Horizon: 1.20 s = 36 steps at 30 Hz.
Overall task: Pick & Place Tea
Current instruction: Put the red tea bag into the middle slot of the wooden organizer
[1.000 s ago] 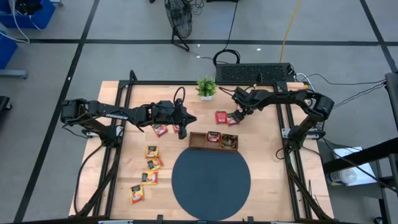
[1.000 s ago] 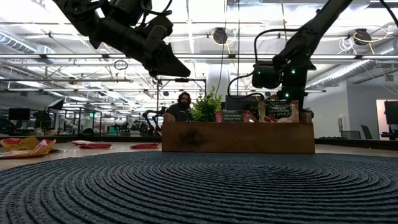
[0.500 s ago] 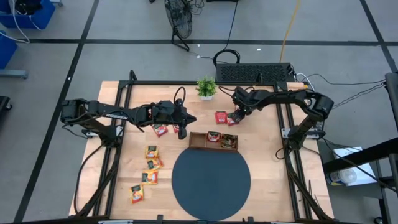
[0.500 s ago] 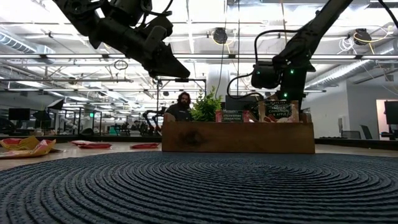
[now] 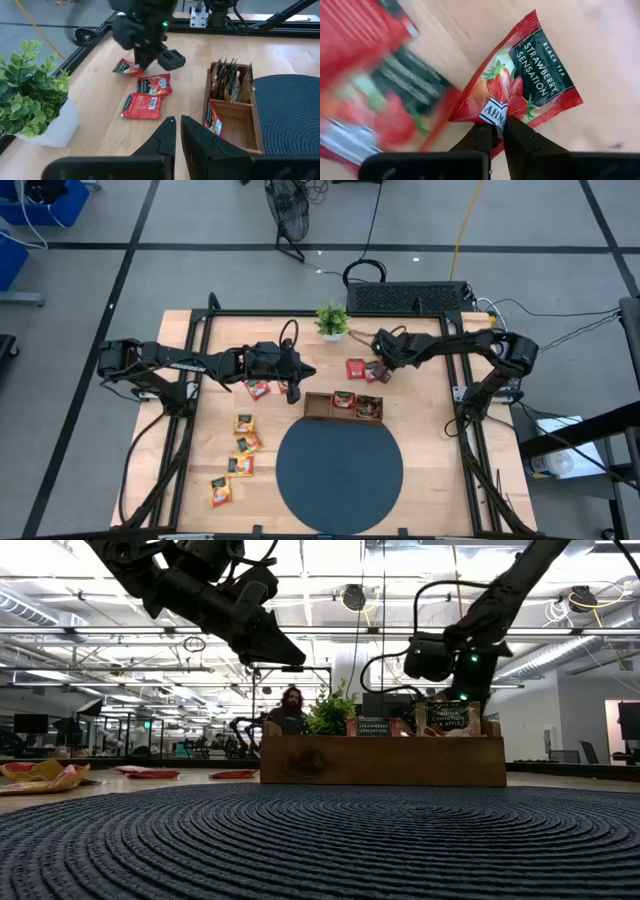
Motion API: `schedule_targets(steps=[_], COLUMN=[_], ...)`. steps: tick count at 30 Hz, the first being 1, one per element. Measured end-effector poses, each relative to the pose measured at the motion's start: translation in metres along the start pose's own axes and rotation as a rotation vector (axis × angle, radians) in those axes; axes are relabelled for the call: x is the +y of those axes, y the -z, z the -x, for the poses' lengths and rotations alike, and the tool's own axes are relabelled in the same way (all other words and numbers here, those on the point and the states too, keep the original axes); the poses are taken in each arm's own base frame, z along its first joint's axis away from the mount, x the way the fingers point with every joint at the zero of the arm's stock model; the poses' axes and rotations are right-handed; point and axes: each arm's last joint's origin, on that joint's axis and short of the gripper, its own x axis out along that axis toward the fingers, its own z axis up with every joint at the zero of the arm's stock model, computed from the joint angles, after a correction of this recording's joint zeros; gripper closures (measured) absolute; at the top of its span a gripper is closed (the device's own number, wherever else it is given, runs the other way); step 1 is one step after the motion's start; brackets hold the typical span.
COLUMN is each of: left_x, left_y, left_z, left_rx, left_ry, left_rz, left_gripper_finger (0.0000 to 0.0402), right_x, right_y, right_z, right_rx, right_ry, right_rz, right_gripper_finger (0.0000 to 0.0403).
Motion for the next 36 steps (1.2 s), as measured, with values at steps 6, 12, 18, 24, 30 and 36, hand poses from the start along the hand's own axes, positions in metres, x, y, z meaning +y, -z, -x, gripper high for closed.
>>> schedule_targets(steps=[6,12,18,24,30,36], left_x=[0.0,0.004,0.015,0.03,0.04,0.038], left_y=[-0.003,-0.013,-0.03,-0.044,-0.059,-0.074], left_z=[0.0,0.0,0.001,-0.008,-0.031,-0.055], left_rx=[-0.031,-0.092,-0.125,-0.079,0.117,0.235], left_ry=[-0.001,-0.002,0.022,-0.014,0.109,0.261], left_rz=[0.054,0.191,0.383,0.559,0.703,0.747], left_gripper_finger=[0.0366,0.0366,0.0321,0.0243,0.0214,0.0213], right_x=[0.023,0.075,0.117,0.138,0.143,0.143], right_y=[-0.006,0.0,0.007,0.006,0.006,0.004], right_z=[0.051,0.085,0.089,0.087,0.08,0.083], right_rx=[-0.263,-0.627,-0.886,-0.985,-0.982,-1.003], right_ry=[0.217,0.332,0.266,0.194,0.18,0.177], right_rz=[0.127,0.27,0.319,0.378,0.396,0.385], right_gripper_finger=[0.0388,0.0388,0.0388,0.0388,0.0388,0.0388])
